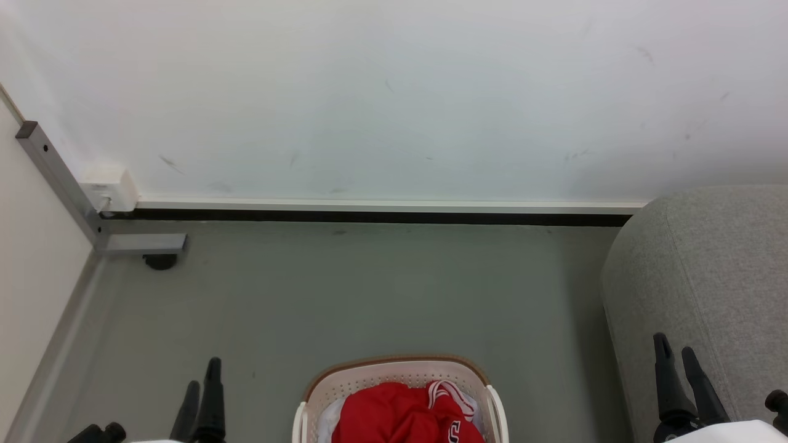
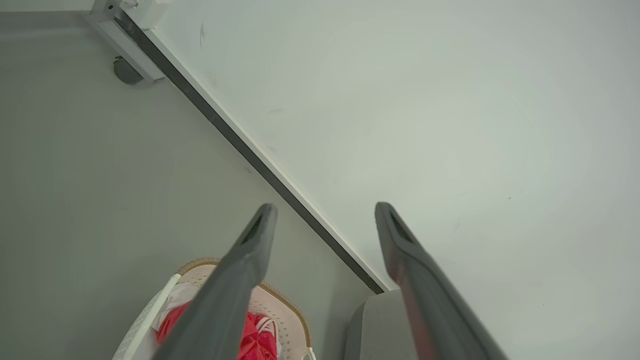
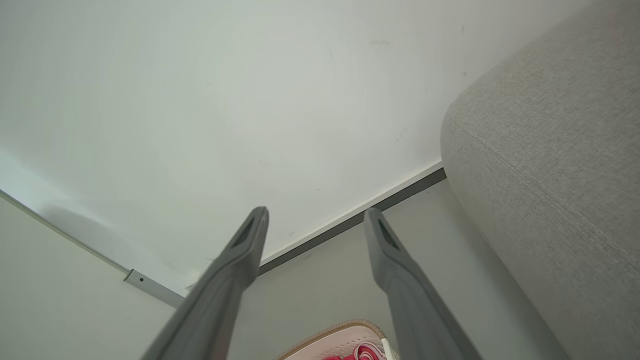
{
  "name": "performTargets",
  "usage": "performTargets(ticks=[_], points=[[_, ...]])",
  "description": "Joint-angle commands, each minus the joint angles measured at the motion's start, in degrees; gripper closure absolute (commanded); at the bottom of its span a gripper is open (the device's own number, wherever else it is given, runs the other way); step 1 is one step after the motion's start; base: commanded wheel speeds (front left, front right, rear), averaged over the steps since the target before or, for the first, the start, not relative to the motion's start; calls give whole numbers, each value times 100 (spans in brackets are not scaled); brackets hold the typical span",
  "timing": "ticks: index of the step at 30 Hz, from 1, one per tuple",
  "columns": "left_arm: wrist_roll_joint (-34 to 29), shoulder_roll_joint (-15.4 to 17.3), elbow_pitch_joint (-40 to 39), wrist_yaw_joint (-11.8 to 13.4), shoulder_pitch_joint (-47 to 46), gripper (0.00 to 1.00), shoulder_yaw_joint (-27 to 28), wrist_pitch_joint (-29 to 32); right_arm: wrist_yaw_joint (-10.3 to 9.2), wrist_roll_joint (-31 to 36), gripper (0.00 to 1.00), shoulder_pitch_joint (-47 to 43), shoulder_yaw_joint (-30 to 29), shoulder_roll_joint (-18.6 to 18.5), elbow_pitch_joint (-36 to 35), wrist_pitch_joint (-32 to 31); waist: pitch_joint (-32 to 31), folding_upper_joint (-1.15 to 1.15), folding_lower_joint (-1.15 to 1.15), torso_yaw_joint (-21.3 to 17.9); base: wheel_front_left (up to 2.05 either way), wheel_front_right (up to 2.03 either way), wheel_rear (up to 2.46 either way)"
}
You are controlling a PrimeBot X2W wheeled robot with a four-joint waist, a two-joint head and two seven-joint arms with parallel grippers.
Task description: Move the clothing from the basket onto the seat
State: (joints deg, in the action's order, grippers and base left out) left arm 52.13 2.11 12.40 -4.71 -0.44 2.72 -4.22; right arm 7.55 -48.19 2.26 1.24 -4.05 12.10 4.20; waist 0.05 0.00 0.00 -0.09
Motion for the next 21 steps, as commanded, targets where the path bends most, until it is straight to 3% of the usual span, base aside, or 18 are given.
performTargets(ticks=[1,21], points=[[-227,59,-88,19,10,0,-7,-58,-4,195,0,58,18,-78,-80,63,0,0,0,-1,0,0,0],[-1602,72,-193,134,142,0,-91,-398,-6,1661,0,8,94,-63,-25,402,-5,0,0,-7,0,0,0]])
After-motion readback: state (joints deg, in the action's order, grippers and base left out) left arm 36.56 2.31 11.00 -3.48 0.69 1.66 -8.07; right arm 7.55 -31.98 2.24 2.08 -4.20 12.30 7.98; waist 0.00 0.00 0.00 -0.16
